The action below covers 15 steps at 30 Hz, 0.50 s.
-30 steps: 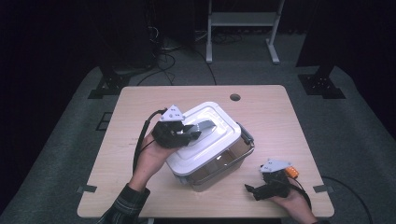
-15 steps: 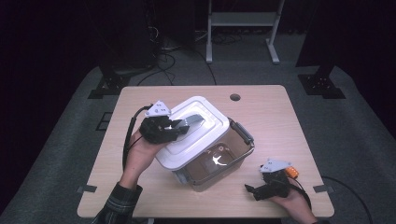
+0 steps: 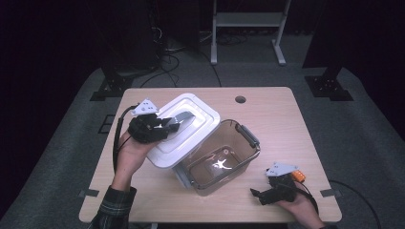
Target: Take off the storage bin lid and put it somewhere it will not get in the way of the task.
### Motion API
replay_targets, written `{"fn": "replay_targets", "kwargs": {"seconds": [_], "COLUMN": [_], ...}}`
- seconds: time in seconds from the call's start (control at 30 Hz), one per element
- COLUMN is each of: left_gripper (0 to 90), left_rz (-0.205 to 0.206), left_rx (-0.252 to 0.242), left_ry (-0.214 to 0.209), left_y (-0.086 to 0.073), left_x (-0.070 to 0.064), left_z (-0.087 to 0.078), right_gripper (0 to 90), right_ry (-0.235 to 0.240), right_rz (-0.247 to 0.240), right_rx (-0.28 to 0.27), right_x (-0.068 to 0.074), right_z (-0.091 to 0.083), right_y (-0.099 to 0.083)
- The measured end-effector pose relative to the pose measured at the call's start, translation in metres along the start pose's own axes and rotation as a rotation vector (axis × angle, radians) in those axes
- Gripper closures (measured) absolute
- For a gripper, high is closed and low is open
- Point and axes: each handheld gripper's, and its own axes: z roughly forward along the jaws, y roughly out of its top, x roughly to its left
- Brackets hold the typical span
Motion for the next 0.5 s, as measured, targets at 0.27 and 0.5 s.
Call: {"fn": "replay_targets", "kwargs": {"seconds": [0.27,0.5], "left_gripper": [66.3,66.3], "left_rz": [-0.027,-0.06], "left_rx": [0.005,0.001], "left_ry": [0.04,0.059], "left_y": [-0.007,-0.013], "left_x": [0.015,0.026], "left_z": [-0.005,-0.008], "right_gripper": [0.1,0.1], "right_ry": [0.0,0.0], "right_rz": [-0.001,0.001], "right_rx": [0.001,0.0], "right_x": [0.0,0.0], "right_z": [0.0,0.0], "right_y": [0.0,0.0]}}
